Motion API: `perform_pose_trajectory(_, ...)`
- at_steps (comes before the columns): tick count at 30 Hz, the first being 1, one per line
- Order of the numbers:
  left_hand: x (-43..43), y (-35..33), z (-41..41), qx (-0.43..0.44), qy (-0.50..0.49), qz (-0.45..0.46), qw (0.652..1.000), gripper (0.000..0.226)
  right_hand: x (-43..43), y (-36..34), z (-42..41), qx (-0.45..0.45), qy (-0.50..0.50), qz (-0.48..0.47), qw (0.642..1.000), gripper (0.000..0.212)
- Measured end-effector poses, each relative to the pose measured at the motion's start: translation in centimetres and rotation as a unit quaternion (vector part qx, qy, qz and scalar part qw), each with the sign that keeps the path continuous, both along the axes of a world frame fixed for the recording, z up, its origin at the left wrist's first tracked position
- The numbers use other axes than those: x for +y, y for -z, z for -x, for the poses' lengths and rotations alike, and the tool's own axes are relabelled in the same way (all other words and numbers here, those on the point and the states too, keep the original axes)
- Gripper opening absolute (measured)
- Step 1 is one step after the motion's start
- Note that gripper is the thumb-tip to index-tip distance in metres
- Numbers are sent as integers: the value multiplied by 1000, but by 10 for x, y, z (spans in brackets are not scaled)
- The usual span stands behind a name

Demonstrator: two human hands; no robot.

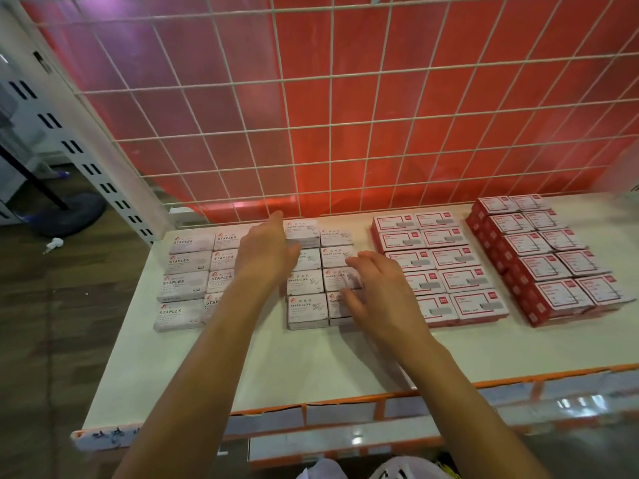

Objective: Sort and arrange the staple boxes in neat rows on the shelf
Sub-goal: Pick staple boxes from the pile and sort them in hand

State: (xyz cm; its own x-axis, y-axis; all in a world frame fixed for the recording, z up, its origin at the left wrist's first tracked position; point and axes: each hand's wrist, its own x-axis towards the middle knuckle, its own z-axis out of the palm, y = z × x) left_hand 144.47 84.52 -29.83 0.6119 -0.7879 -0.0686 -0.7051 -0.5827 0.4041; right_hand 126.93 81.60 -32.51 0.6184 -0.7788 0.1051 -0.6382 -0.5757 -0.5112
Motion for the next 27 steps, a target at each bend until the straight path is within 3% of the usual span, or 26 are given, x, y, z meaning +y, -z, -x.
perform_pose_trajectory(5, 6, 1, 33, -104, 55, 40, 992, 59, -3, -6, 17, 10, 18, 13, 1000, 49)
perform_pose_trajectory(16, -10, -1, 156, -140, 169, 50, 974, 50, -25, -12, 100, 2, 39, 64, 997, 46)
perform_pose_trajectory(27, -68, 1, 321, -164, 267, 82, 946, 49, -71, -15, 263, 7, 86, 89, 992, 41)
